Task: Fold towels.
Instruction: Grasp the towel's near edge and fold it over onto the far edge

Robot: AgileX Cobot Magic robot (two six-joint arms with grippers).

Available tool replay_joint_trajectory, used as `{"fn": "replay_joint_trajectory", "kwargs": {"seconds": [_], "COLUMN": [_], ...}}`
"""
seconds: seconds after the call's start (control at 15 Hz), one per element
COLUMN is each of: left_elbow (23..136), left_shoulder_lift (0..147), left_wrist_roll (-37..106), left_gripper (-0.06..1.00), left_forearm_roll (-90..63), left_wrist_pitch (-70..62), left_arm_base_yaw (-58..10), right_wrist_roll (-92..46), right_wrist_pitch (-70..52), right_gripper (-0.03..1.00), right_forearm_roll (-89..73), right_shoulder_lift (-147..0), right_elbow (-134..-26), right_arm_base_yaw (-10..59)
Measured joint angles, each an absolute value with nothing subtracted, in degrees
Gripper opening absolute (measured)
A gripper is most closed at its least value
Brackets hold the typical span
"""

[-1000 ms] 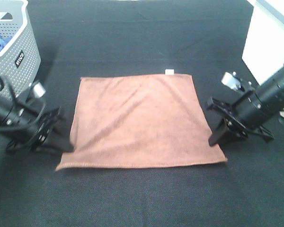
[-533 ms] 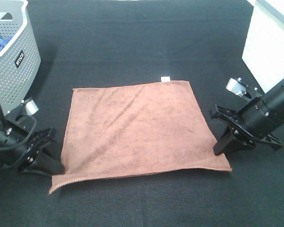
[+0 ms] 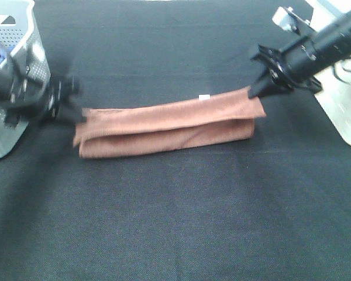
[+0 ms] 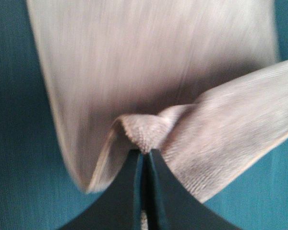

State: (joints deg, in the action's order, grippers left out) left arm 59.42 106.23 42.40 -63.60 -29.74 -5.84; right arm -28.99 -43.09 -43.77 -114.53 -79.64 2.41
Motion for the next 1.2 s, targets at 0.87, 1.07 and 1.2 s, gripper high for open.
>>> {"fn": "replay_joint_trajectory", "kwargs": {"seconds": [0.87, 1.07, 1.2], "left_elbow": [78.72, 78.9, 78.9], "left_shoulder_lift": [123.19, 123.19, 123.07], "left_wrist_roll": [40.79, 36.9, 34.38], "left_gripper": [0.28, 0.67, 0.69], "left_forearm_roll": [-59.01, -57.52, -55.18], "left_wrist_pitch": [-24.47, -24.58, -24.81], "left_arm_base_yaw": [-6.47, -6.59, -6.59], "right_wrist_roll": [-24.29, -24.01, -22.57], "right_wrist_pitch": [-45.03, -45.84, -46.81], "right_gripper": [0.22, 0.74, 0.78], "right_forearm_roll": [-40.74, -38.96, -36.5], "right_shoulder_lift": [-137.34, -136.48, -135.73], "right_elbow": [-105.14, -105.42, -105.42], "right_arm_base_yaw": [2.41, 2.41, 2.41]}}
